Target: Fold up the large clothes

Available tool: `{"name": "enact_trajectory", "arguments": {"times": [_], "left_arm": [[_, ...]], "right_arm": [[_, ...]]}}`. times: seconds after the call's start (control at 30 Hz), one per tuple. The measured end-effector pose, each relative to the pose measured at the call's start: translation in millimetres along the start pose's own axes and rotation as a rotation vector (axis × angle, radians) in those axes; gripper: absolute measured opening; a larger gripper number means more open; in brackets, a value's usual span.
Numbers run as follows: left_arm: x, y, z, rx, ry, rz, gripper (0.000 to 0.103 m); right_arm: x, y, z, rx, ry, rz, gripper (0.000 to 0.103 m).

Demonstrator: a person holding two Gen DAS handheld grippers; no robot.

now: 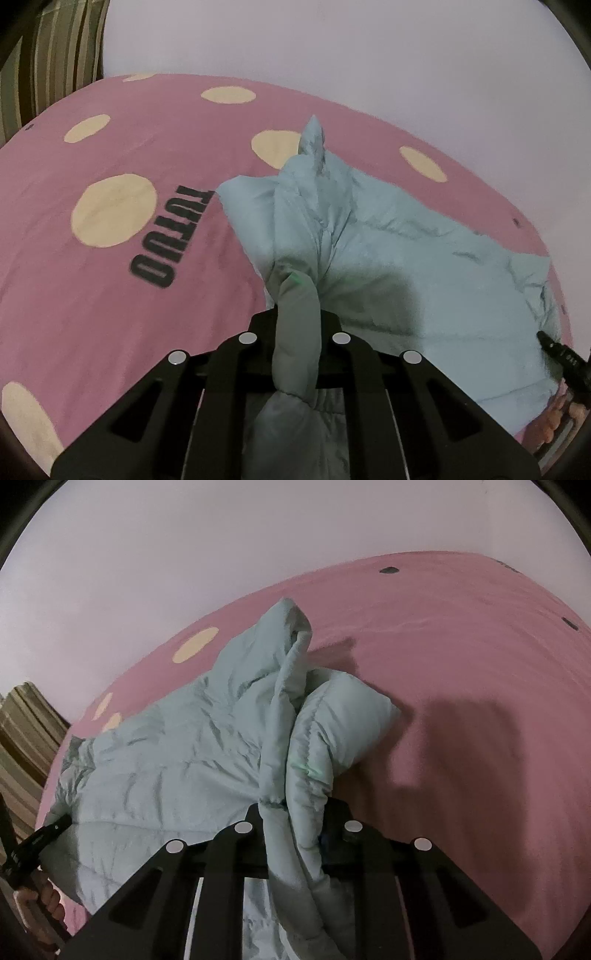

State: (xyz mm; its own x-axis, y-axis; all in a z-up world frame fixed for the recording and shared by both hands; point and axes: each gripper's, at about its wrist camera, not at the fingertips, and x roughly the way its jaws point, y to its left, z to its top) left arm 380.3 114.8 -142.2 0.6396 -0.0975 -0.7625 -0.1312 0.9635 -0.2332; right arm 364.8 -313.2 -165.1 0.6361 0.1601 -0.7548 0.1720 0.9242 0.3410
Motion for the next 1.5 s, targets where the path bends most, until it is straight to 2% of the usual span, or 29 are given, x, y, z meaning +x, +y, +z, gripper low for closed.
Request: {"name": "enact_trajectory", "arguments": {"times": [0.2, 0.53, 0.7, 0.87, 1.0, 1.07, 1.13, 1.17, 1.2, 1.33, 1.5], "left_arm": [[-50, 11, -32, 0.004, -0.008, -0.022, 0.008], [-126, 51, -114, -0.038, 0.049, -0.046, 0.008], [-140, 64, -143, -0.046, 0.068, -0.040, 0.009], [-133, 71, -157, -0.060, 0.082, -0.034, 0.011], [-132, 69, -157, -0.053, 0.078, -0.011, 0.020], [-133, 70, -158, -0.056, 0.083, 0.006, 0.033], [-137, 73, -159, -0.068, 0.078, 0.025, 0.064], [-140, 76, -160, -0.073, 0.071, 0.033, 0.067], [-142, 80, -162, -0.079, 0.068, 0.043, 0.068], [-151, 98, -166, -0.139, 0.074, 0.038, 0.071], [-165, 107, -170, -0.153, 0.060, 0.034, 0.072]], "right_arm": [[-36, -7, -34, 0.033, 0.023, 0.047, 0.015], [-102, -23, -118, 0.079, 0.078, 0.095, 0.015], [-117, -28, -145, 0.080, 0.094, 0.095, 0.015], [-111, -25, -150, 0.070, 0.093, 0.089, 0.017], [-116, -20, -154, 0.058, 0.082, 0.074, 0.027], [-122, -19, -156, 0.049, 0.076, 0.049, 0.034], [-133, -19, -158, 0.033, 0.058, 0.022, 0.046], [-138, -20, -158, 0.027, 0.046, 0.005, 0.054], [-145, -20, -158, 0.023, 0.027, -0.009, 0.056], [-165, -26, -156, 0.026, -0.015, -0.041, 0.056], [-189, -27, -154, 0.041, -0.056, -0.055, 0.056]]}}
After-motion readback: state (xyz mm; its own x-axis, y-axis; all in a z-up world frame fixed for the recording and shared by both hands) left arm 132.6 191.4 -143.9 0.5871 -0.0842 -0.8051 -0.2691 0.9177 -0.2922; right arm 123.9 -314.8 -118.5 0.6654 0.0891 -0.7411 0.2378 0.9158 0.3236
